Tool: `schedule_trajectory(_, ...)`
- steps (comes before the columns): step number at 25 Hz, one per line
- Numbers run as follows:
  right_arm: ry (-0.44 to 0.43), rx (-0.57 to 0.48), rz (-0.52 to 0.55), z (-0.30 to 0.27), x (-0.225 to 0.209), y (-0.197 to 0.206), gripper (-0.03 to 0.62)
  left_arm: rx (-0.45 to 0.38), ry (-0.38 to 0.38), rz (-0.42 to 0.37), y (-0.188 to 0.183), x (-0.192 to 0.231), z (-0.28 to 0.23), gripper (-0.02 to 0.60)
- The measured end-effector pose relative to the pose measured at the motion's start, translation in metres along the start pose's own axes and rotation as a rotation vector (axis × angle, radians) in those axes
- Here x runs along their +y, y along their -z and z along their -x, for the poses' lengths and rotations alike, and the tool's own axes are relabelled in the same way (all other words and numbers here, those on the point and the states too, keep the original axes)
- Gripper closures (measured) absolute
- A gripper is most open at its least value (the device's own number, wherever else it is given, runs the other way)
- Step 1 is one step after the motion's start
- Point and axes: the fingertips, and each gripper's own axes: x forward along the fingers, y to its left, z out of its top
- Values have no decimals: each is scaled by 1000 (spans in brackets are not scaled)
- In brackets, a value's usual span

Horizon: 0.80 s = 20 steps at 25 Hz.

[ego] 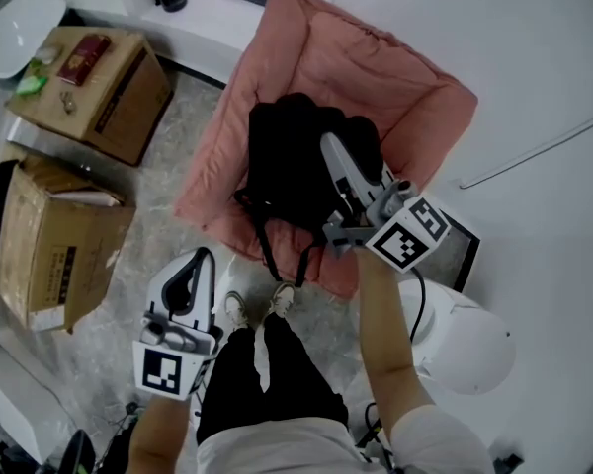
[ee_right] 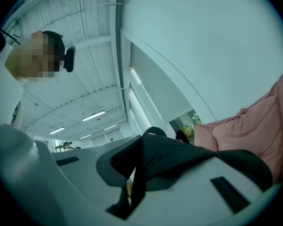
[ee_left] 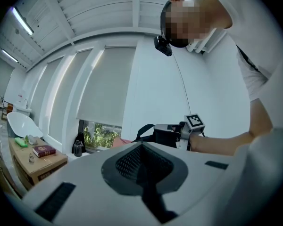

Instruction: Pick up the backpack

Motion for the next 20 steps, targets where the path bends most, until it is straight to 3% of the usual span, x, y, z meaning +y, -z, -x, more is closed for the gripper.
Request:
schedule_trajectory(7, 1, -12, 71, 9, 41, -46, 559, -82, -26, -35, -44, 12, 13, 566)
schedule_trajectory(15, 47, -96, 82, 43, 77, -105, 559, -170, 0, -80, -101, -1, 23, 566)
schedule_trajectory(20, 68, -124, 113, 70, 93, -138, 559, -184, -4, -104, -123, -9, 37, 566)
